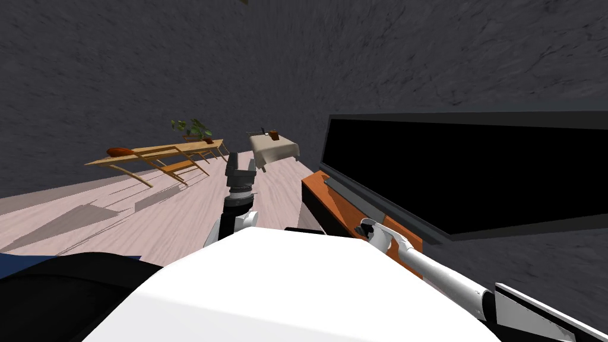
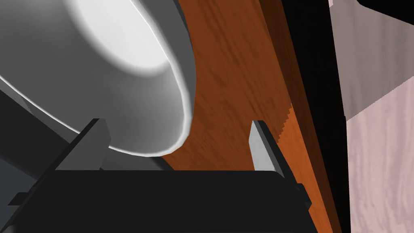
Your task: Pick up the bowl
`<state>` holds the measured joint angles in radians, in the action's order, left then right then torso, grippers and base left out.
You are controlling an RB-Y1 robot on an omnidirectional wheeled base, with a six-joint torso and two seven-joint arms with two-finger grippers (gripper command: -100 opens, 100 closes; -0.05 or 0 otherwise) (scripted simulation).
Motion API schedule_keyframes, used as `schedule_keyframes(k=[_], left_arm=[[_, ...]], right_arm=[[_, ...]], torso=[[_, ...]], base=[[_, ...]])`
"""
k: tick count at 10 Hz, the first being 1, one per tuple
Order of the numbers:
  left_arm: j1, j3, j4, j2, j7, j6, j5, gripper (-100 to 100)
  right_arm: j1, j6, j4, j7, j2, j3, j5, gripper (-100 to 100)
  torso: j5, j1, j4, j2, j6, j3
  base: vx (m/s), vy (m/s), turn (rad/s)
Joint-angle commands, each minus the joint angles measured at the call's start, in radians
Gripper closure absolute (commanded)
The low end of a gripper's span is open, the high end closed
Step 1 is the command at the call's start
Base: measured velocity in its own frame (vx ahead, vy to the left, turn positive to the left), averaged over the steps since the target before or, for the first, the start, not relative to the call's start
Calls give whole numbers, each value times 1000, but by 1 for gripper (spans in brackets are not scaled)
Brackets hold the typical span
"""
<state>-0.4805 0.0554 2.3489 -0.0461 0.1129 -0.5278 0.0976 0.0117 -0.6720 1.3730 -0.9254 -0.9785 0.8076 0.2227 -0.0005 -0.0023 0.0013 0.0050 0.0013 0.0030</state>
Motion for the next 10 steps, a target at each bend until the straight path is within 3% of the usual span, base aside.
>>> schedule_keyframes(k=[1,3,4,5,9,10], left_arm=[[0,0,0,0,0,0,0,0],[0,0,0,0,0,0,0,0],[0,0,0,0,0,0,0,0],[0,0,0,0,0,0,0,0],[0,0,0,0,0,0,0,0],[0,0,0,0,0,0,0,0]], right_arm=[[-12,14,-50,7,15,-4,16,-100],[-24,28,-107,16,27,-10,39,-100],[-22,21,-91,13,27,-8,30,-100],[-23,22,-93,14,27,-8,32,100],[-23,21,-94,15,26,-9,32,100],[-22,21,-94,15,26,-9,32,0]], torso=[[0,0,0,0,0,0],[0,1,0,0,0,0],[0,0,0,0,0,0],[0,0,0,-3,1,-1],[-1,0,-2,-7,0,-4],[-1,1,-2,-7,0,-4]], base=[[-102,-3,261],[-101,-1,239],[-43,-8,33],[-8,-1,-8],[0,0,0],[0,0,0]])
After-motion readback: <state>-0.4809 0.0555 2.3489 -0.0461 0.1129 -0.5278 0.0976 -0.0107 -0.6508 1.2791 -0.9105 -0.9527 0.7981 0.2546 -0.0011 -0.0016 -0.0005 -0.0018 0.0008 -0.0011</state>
